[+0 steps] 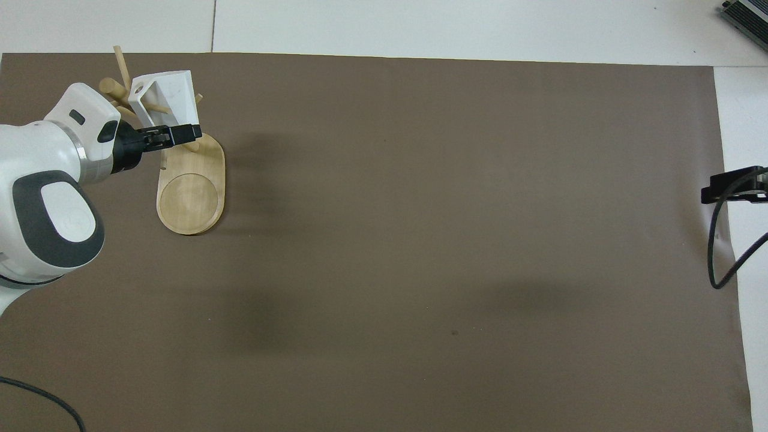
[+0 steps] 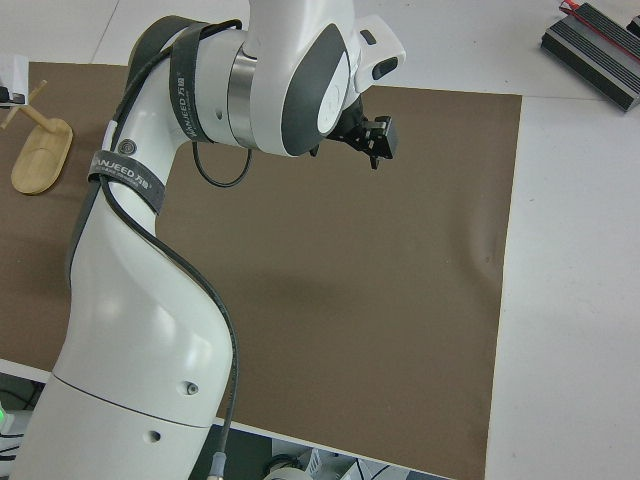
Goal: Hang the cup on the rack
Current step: 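Lower the cup onto a peg with the left gripper, then open the left gripper and withdraw it from the cup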
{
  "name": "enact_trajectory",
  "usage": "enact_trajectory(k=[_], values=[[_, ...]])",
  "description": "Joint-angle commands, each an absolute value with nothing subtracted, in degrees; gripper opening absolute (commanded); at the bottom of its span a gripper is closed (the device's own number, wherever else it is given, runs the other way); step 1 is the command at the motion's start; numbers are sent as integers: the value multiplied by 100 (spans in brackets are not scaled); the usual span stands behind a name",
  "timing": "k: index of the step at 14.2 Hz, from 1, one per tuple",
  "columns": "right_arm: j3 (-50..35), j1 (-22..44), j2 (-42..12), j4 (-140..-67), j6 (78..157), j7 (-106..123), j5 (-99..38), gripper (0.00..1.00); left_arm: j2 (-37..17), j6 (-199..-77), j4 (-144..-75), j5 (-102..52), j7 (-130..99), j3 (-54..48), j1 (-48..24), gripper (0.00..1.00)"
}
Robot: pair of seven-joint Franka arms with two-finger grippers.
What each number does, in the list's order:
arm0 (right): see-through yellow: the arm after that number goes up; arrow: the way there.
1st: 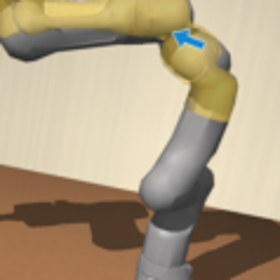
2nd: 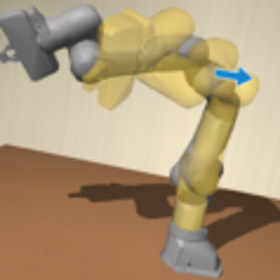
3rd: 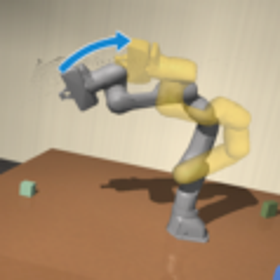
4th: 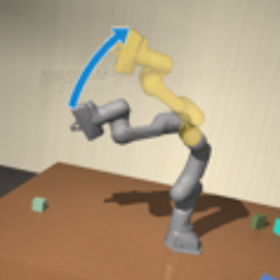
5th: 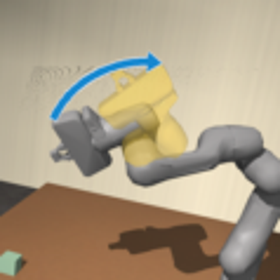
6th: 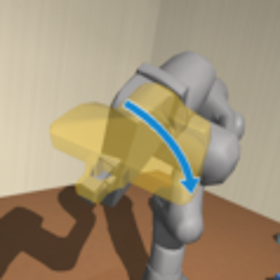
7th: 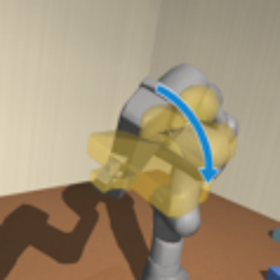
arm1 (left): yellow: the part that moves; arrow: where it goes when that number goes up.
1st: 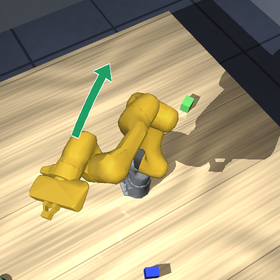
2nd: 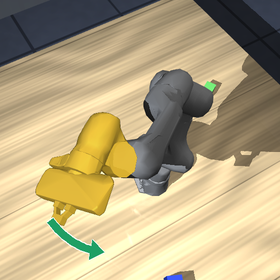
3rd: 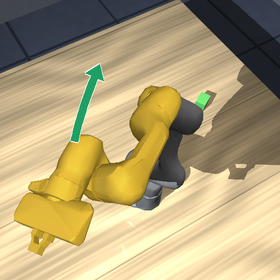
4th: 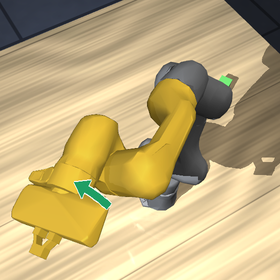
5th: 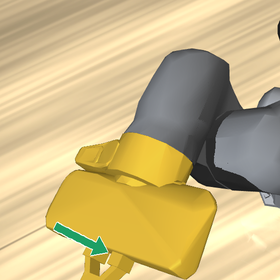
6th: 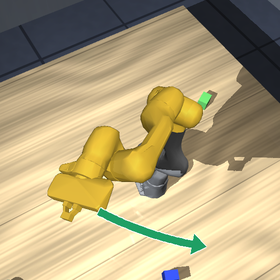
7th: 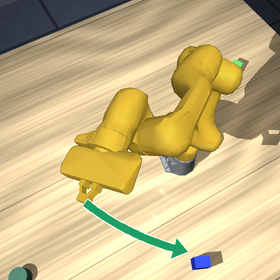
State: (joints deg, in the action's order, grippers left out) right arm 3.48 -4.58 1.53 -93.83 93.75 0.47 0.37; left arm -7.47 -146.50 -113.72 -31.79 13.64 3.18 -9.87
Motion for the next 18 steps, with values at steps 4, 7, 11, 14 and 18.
enact_trajectory(k=[4, 7, 11, 14, 18], values=[[369, -466, 255, -9492, 9360, 114, -97, 100, -826, -14502, -11206, -3032, 976, 299, -958, 77], [369, -466, 255, -9492, 9360, 114, -97, 100, -826, -14371, -11136, -2988, 967, 308, -949, 100], [369, -466, 255, -9492, 9360, 114, -97, 100, -914, -13652, -10636, -2533, 932, 308, -862, 100], [369, -466, 255, -9492, 9360, 114, -97, 100, -739, -13036, -10538, -1962, 870, 351, -844, 100], [369, -466, 255, -9492, 9360, 114, -97, 100, -151, -12000, -10529, -855, 861, 387, -844, 100]])
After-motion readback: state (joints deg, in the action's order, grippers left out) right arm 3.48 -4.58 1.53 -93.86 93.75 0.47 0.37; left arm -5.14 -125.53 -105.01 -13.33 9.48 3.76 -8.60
